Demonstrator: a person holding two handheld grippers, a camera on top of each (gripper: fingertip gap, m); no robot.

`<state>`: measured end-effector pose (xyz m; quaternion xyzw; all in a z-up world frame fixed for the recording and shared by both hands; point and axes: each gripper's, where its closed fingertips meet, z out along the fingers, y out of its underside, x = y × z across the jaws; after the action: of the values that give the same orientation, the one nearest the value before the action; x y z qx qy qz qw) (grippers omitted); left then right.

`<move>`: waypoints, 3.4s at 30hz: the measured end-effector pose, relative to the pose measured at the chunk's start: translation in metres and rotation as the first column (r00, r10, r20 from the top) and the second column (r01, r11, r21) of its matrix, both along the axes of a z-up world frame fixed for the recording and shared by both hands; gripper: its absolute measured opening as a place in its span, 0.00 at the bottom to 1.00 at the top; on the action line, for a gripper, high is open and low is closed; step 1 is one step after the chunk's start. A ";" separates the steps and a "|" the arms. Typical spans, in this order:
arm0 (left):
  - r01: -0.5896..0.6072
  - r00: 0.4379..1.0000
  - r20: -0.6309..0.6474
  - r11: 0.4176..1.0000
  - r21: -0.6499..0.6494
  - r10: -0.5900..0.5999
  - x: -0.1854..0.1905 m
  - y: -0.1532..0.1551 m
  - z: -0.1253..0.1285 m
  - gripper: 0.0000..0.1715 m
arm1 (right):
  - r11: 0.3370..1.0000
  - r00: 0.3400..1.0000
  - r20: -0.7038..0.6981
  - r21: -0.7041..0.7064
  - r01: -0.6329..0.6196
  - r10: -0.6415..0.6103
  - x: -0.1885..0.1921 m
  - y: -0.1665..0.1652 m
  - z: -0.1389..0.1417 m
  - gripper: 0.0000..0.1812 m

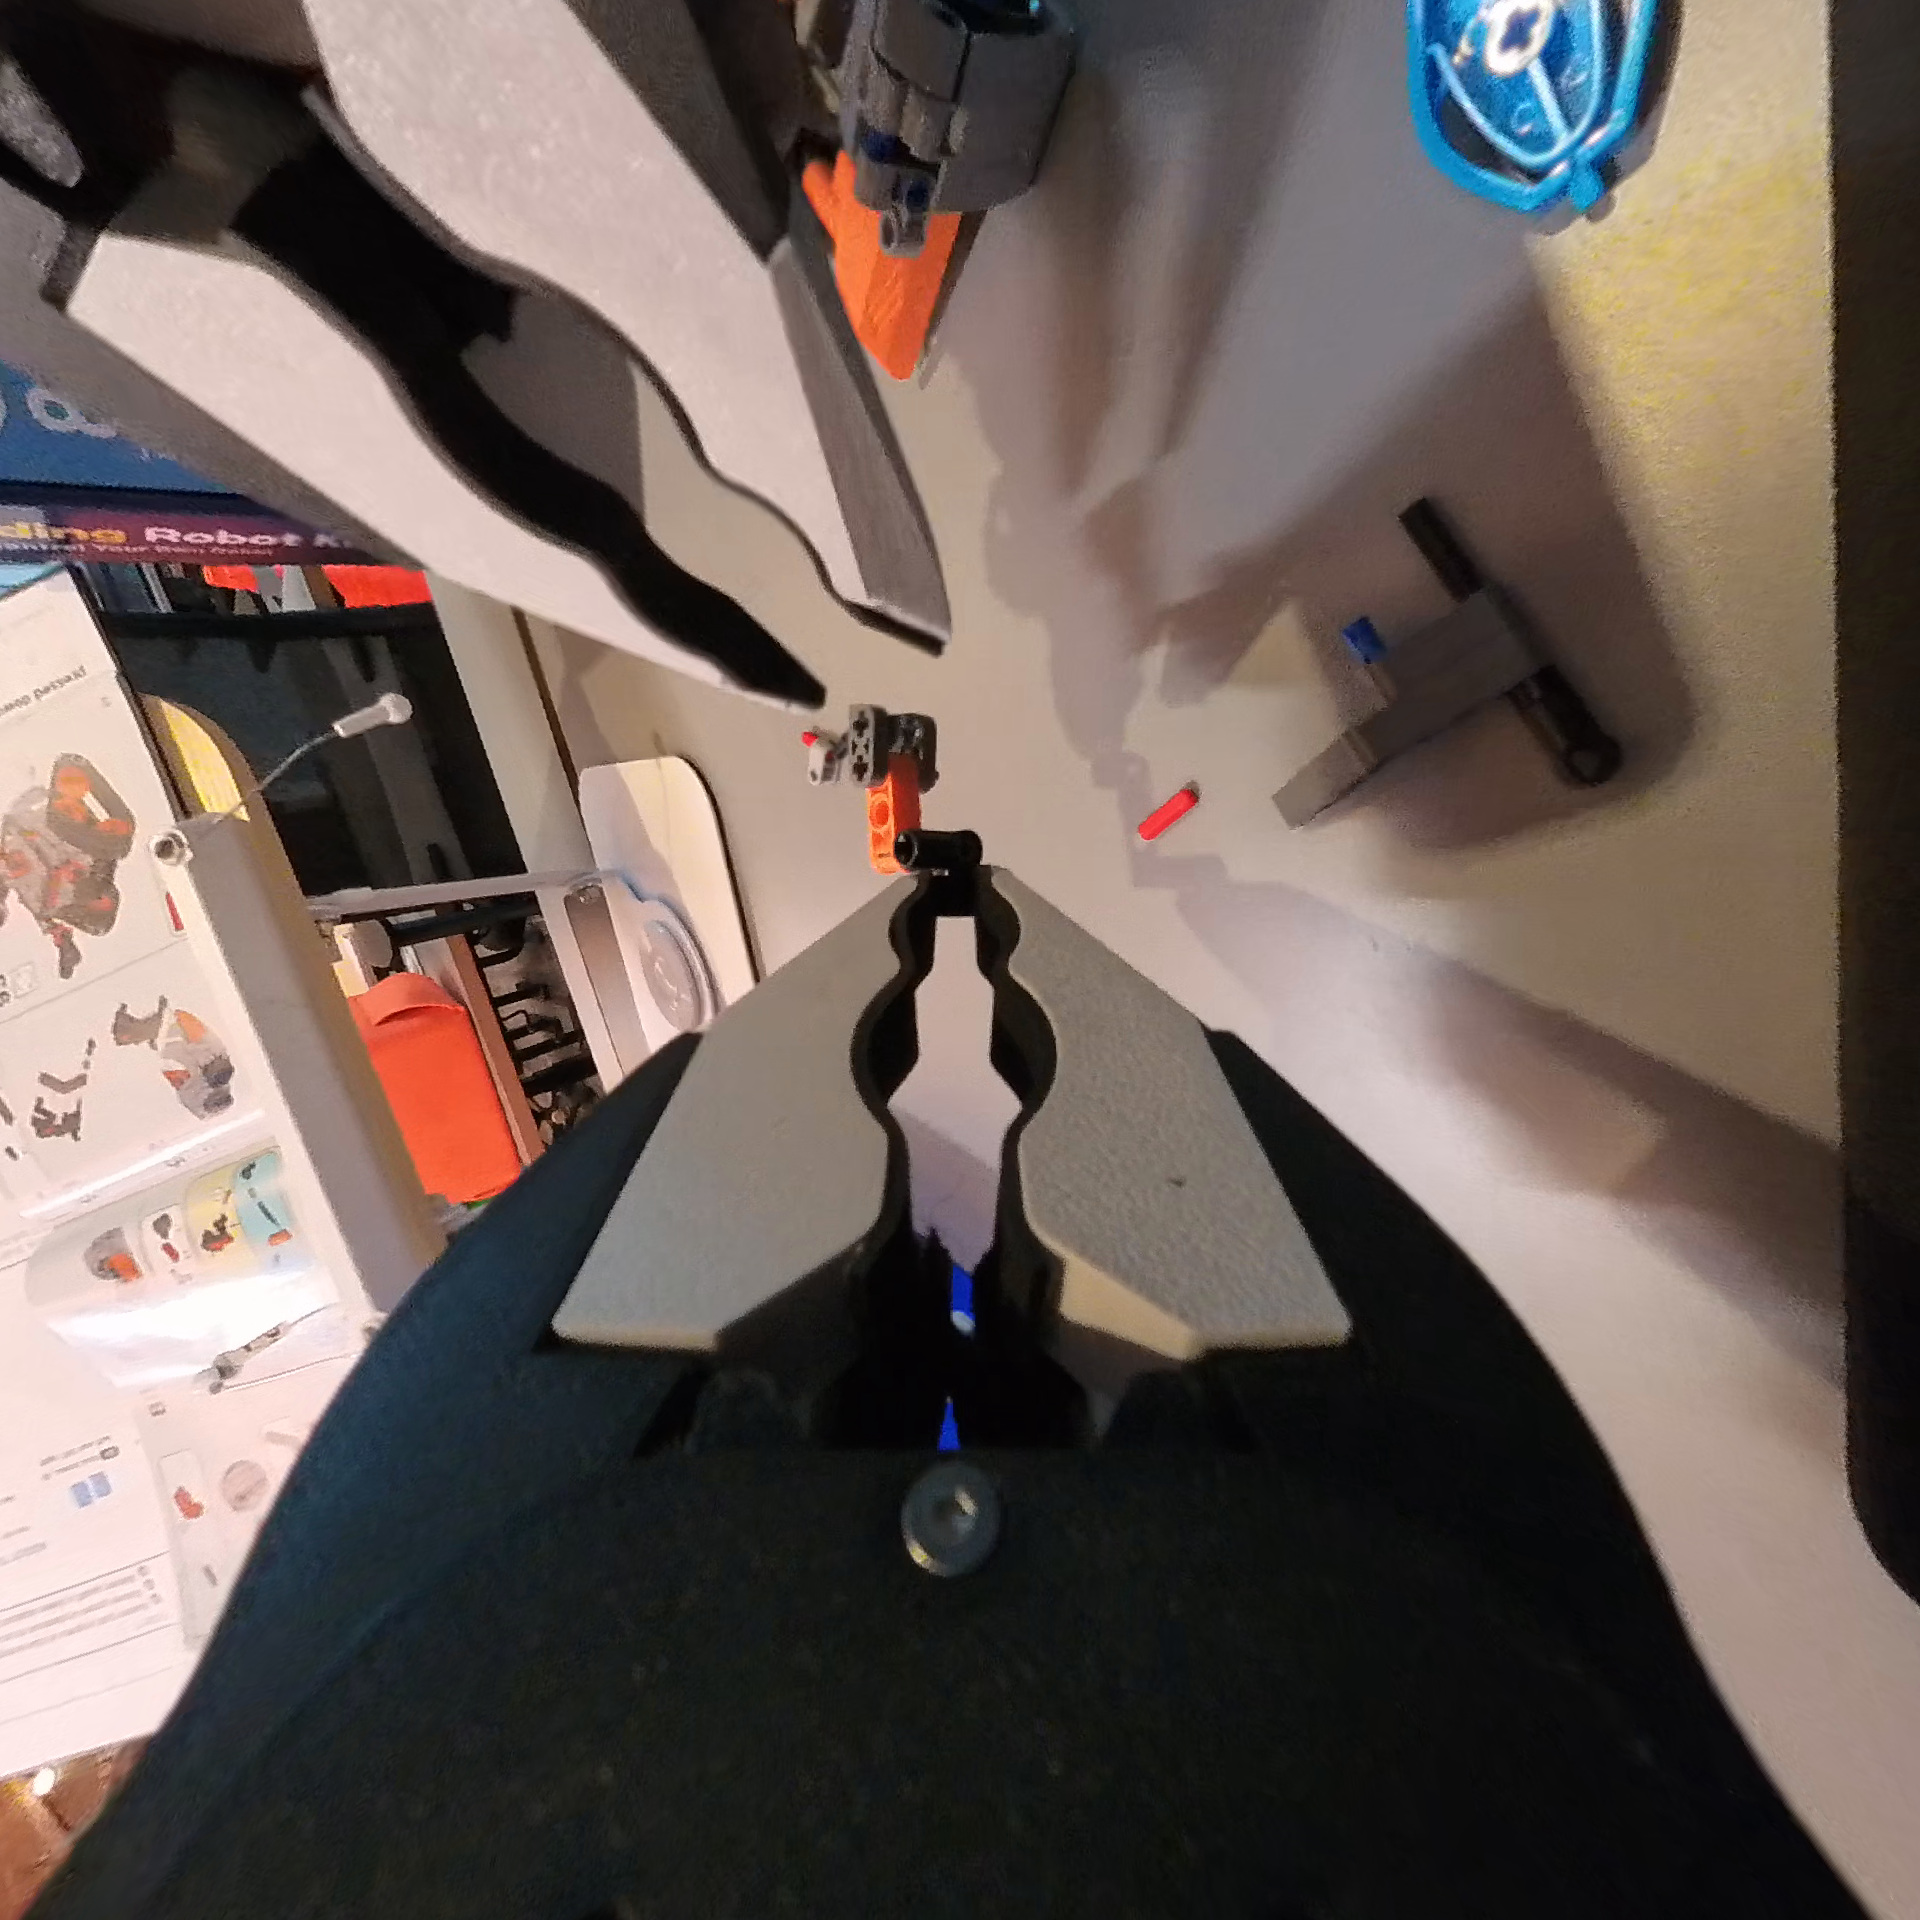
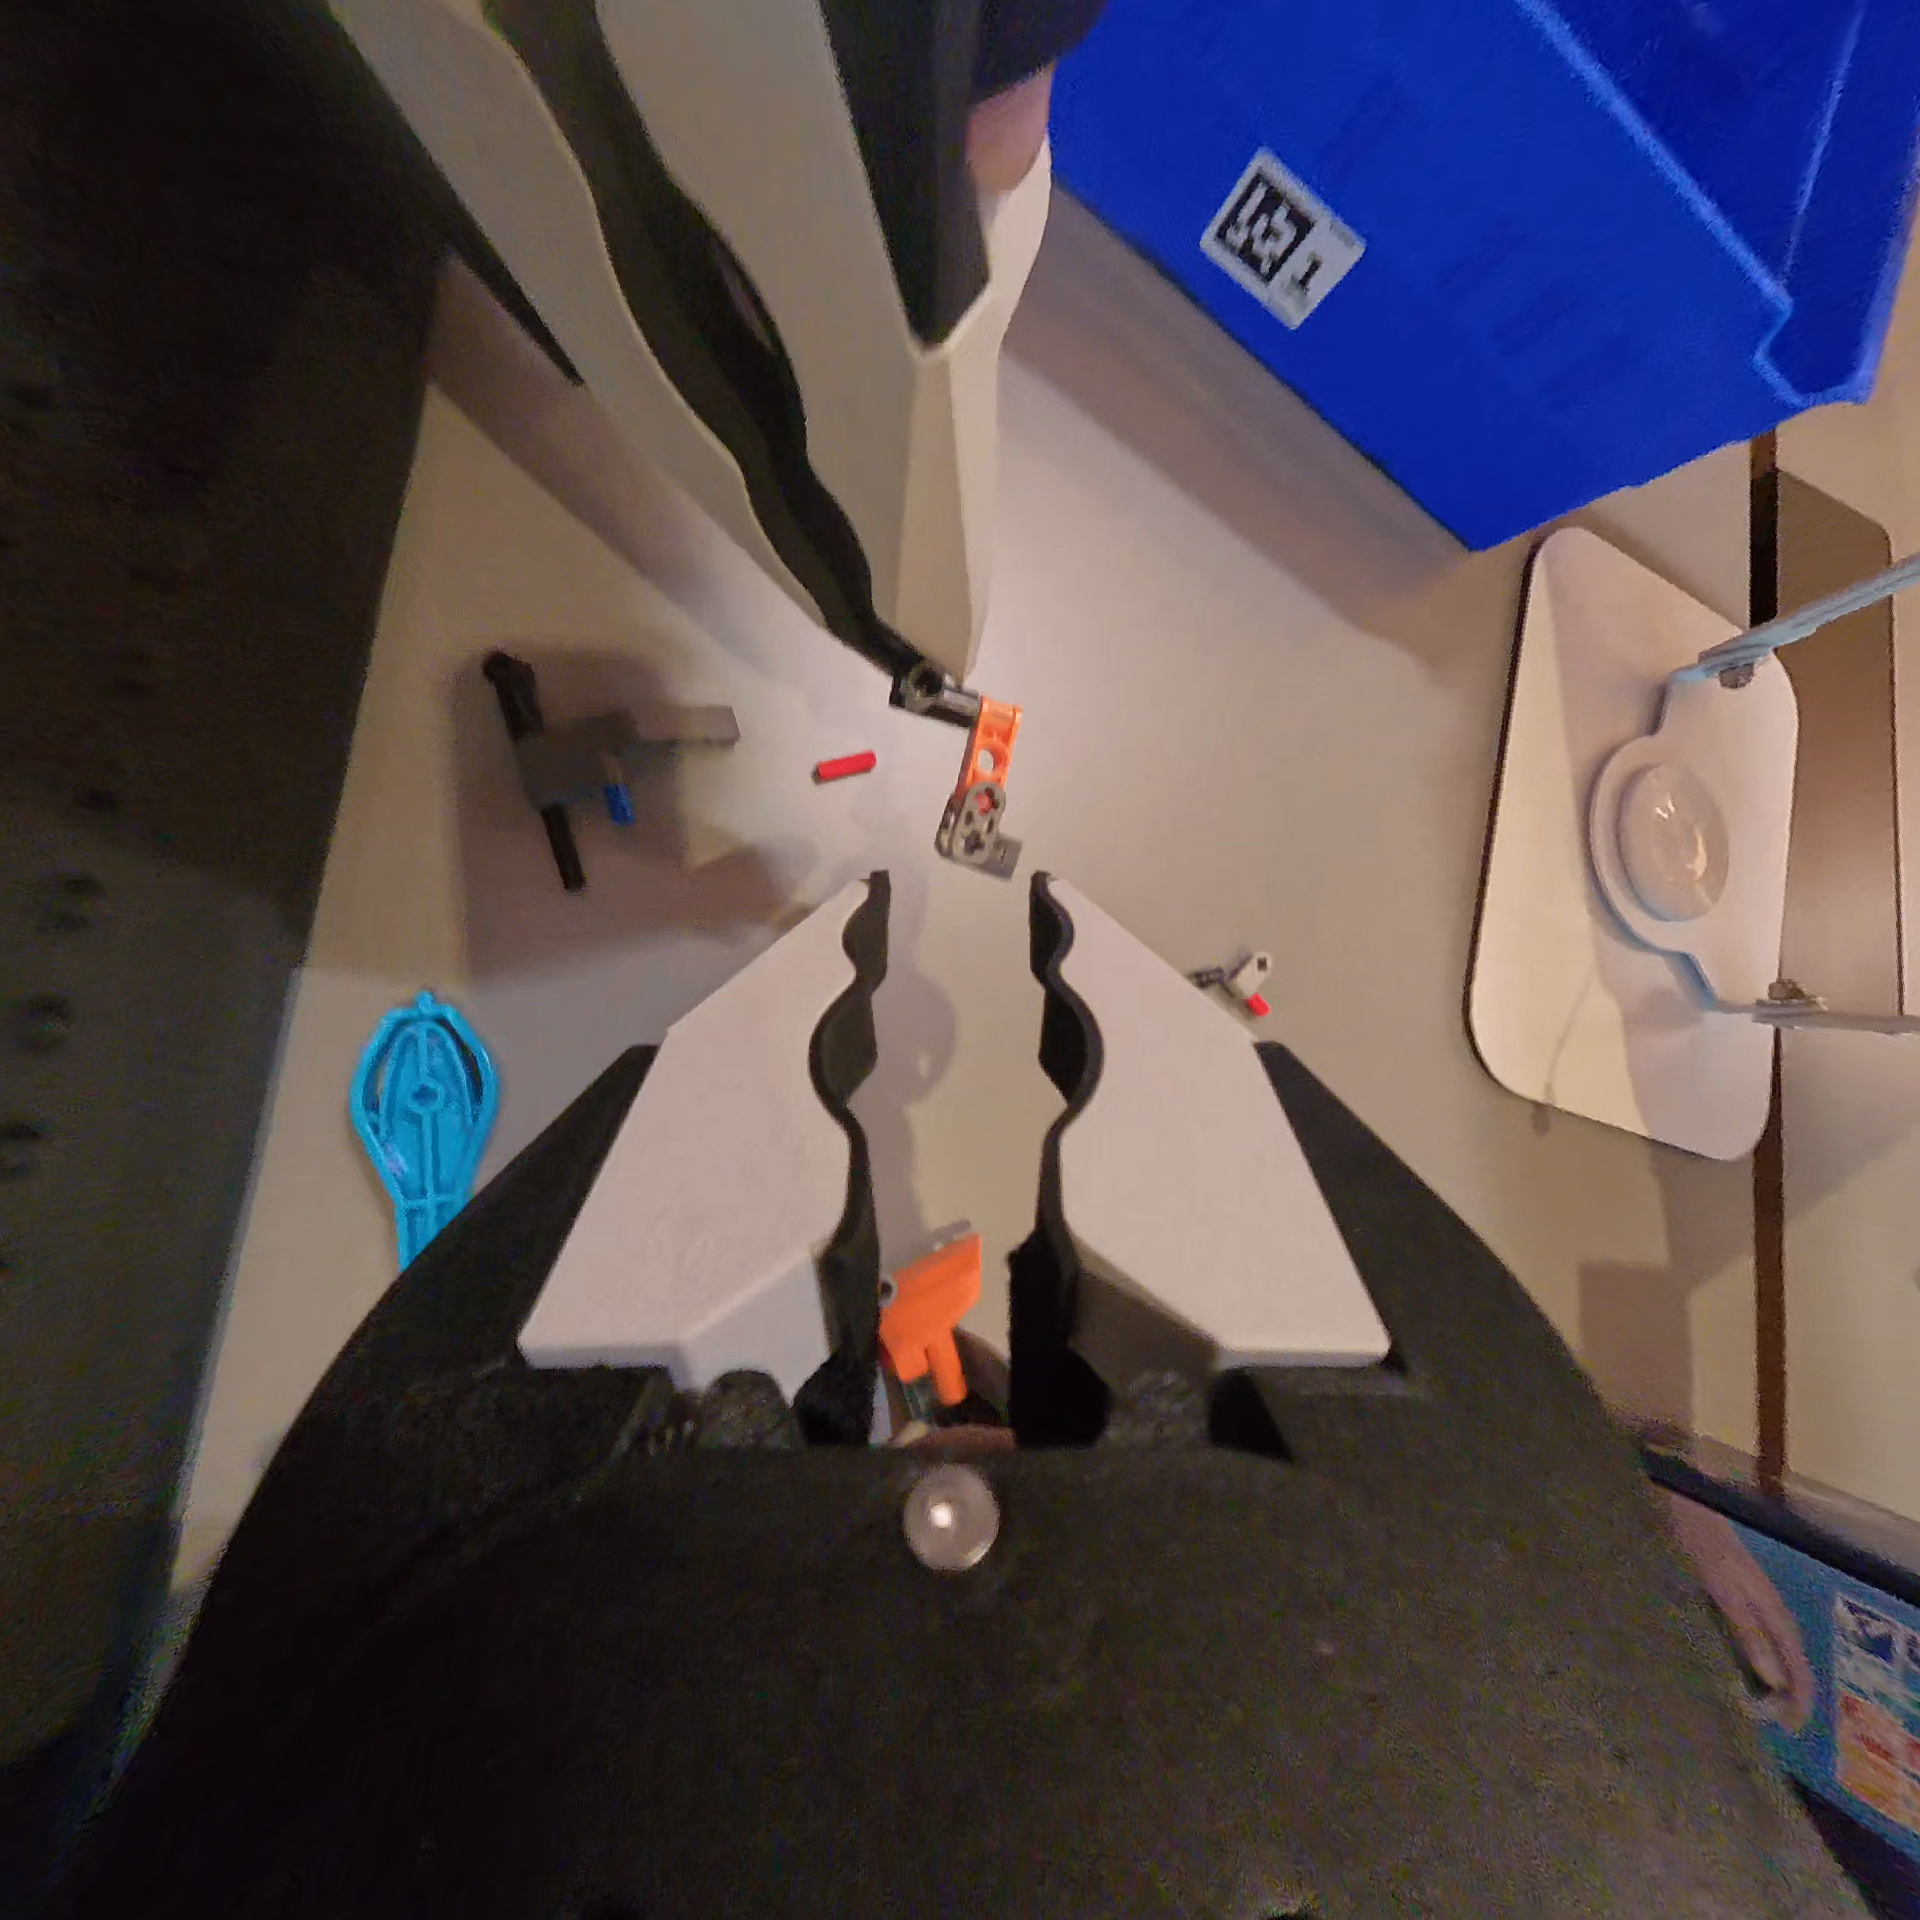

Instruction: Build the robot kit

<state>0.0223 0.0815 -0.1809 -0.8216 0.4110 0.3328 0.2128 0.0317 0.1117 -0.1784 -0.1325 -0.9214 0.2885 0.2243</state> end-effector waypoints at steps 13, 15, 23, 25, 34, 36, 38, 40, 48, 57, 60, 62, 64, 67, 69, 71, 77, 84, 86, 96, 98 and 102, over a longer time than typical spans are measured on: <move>0.002 0.999 -0.038 0.992 0.125 0.003 0.003 0.014 0.020 0.03 | 0.997 0.994 -0.095 -0.066 0.044 -0.050 -0.013 0.002 0.017 0.08; -0.017 1.000 -0.015 0.983 0.182 0.020 0.002 0.016 0.025 0.03 | 0.997 0.990 -0.135 -0.058 0.043 -0.050 -0.015 0.004 0.023 0.08; -0.226 0.947 0.288 0.935 0.275 0.144 -0.008 0.009 0.024 0.19 | 0.998 0.972 -0.230 -0.031 0.048 -0.054 -0.019 0.008 0.034 0.07; -0.235 0.921 0.373 0.926 0.297 0.115 -0.001 0.012 0.024 0.22 | 0.998 0.970 -0.236 -0.035 0.047 -0.054 -0.019 0.007 0.035 0.07; -0.279 0.832 0.552 0.900 0.335 0.052 0.009 0.029 0.021 0.25 | 0.994 0.951 -0.299 -0.094 0.049 -0.075 -0.021 0.005 0.052 0.07; -0.306 0.816 0.576 0.881 0.359 0.048 0.005 0.030 0.025 0.25 | 0.993 0.948 -0.307 -0.105 0.056 -0.086 -0.023 0.007 0.055 0.07; -0.329 0.810 0.585 0.859 0.391 0.044 -0.001 0.030 0.030 0.25 | 0.992 0.946 -0.311 -0.112 0.062 -0.094 -0.023 0.008 0.057 0.07; -0.335 0.820 0.572 0.837 0.432 0.032 -0.004 0.030 0.038 0.25 | 0.991 0.944 -0.312 -0.113 0.075 -0.107 -0.025 0.010 0.058 0.07; -0.295 0.909 0.408 0.823 0.485 0.085 -0.003 0.037 0.050 0.20 | 0.985 0.930 -0.327 -0.105 0.140 -0.167 -0.029 0.016 0.064 0.07; -0.303 0.900 0.430 0.814 0.496 0.073 -0.005 0.045 0.052 0.03 | 0.983 0.936 -0.308 -0.115 0.141 -0.170 -0.027 0.019 0.065 0.07; -0.305 0.885 0.464 0.802 0.513 0.040 -0.003 0.045 0.056 0.03 | 0.980 0.939 -0.298 -0.151 0.131 -0.171 -0.026 0.019 0.070 0.07; -0.305 0.873 0.487 0.794 0.526 0.012 -0.003 0.045 0.059 0.03 | 0.976 0.943 -0.287 -0.178 0.122 -0.170 -0.024 0.019 0.073 0.07; -0.307 0.859 0.513 0.784 0.539 -0.016 -0.003 0.045 0.062 0.03 | 0.972 0.949 -0.269 -0.209 0.109 -0.164 -0.022 0.018 0.076 0.07; -0.310 0.831 0.552 0.767 0.562 -0.069 -0.001 0.044 0.067 0.03 | 0.954 0.959 -0.229 -0.285 0.097 -0.166 -0.020 0.017 0.082 0.08; -0.320 0.802 0.587 0.748 0.582 -0.112 -0.002 0.042 0.074 0.03 | 0.940 0.964 -0.204 -0.326 0.097 -0.170 -0.020 0.018 0.084 0.08; -0.323 0.771 0.615 0.731 0.601 -0.165 -0.001 0.040 0.081 0.03 | 0.929 0.967 -0.188 -0.359 0.094 -0.170 -0.020 0.018 0.087 0.08; -0.342 0.679 0.684 0.710 0.616 -0.266 0.001 0.037 0.091 0.03 | 0.887 0.975 -0.145 -0.453 0.086 -0.169 -0.019 0.013 0.095 0.11; -0.359 0.624 0.715 0.696 0.621 -0.316 0.002 0.036 0.098 0.03 | 0.831 0.987 -0.078 -0.551 0.076 -0.142 -0.016 0.004 0.099 0.18; -0.360 0.607 0.723 0.698 0.619 -0.329 0.002 0.035 0.099 0.03 | 0.820 0.987 -0.074 -0.567 0.075 -0.142 -0.017 0.004 0.100 0.18; -0.369 0.578 0.729 0.680 0.633 -0.366 0.002 0.034 0.104 0.03 | 0.793 0.985 -0.065 -0.603 0.091 -0.163 -0.021 0.006 0.102 0.19; -0.373 0.551 0.740 0.680 0.632 -0.385 0.003 0.033 0.105 0.03 | 0.771 0.989 -0.054 -0.633 0.072 -0.137 -0.018 0.001 0.105 0.19; -0.360 0.530 0.739 0.679 0.640 -0.415 0.005 0.031 0.108 0.03 | 0.701 0.995 -0.015 -0.711 0.056 -0.095 -0.015 -0.001 0.113 0.19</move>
<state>0.0275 0.1127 -0.0732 -0.7078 0.0978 0.0218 0.6992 0.0169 0.1103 -0.0651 -0.2388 -0.7273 0.6144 0.1910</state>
